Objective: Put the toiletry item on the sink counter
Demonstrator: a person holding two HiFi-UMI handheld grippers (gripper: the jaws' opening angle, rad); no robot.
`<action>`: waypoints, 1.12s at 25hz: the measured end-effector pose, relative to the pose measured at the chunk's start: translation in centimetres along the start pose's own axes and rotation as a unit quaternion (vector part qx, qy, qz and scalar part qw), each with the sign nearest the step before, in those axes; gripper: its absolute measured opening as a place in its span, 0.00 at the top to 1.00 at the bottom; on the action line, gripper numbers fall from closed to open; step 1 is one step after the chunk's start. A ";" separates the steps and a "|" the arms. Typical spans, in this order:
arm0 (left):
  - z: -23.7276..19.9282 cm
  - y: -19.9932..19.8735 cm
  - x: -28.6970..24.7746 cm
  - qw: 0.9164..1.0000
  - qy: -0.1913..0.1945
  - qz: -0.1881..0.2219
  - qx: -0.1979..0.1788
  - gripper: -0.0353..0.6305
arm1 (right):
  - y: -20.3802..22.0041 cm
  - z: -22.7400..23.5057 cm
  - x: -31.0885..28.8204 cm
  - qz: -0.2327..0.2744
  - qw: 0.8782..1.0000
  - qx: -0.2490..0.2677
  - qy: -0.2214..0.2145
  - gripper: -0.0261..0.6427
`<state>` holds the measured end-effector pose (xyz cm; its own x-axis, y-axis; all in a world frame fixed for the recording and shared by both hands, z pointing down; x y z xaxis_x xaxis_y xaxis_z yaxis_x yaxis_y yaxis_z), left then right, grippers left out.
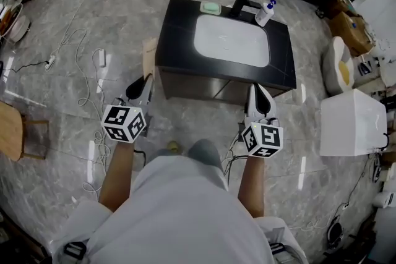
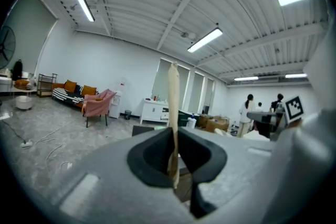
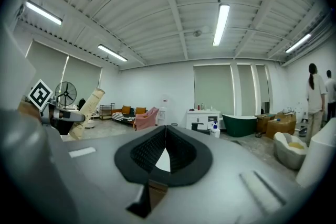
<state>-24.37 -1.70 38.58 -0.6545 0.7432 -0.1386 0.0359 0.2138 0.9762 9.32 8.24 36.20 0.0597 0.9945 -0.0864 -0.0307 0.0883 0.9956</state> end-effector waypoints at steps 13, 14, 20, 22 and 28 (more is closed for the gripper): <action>-3.2 -0.6 -5.4 1.000 0.005 0.000 0.005 0.92 | -0.4 1.5 -6.4 0.008 1.000 -0.005 0.003 0.96; -3.5 -0.7 -6.0 1.000 0.003 -0.001 0.005 0.92 | -0.5 1.8 -7.2 0.009 1.000 -0.005 0.002 0.96; -5.0 -0.9 -10.1 1.000 -0.004 -0.006 0.004 0.92 | -0.7 3.8 -11.6 0.023 1.000 0.000 -0.003 0.96; -5.5 -0.9 -11.8 1.000 -0.006 -0.009 0.005 0.92 | -0.4 4.8 -13.4 0.018 1.000 -0.003 -0.003 0.96; -6.8 -0.9 -17.3 1.000 -0.009 -0.024 0.007 0.92 | 0.1 7.8 -18.6 0.004 1.000 -0.017 -0.008 0.96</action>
<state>-18.16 -19.08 41.20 -0.6421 0.7429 -0.1890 0.0150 0.2587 0.9658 15.95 -10.67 38.22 0.0761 0.9941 -0.0770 -0.0644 0.0820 0.9946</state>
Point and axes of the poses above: the fingertips, and each gripper's own axes: x backward along the fingers, z to its right, y out of its underside, the point moved 8 cm from there along x, backward along the fingers, and after that the axes turned 2 degrees about -x, right-handed, at the moved point
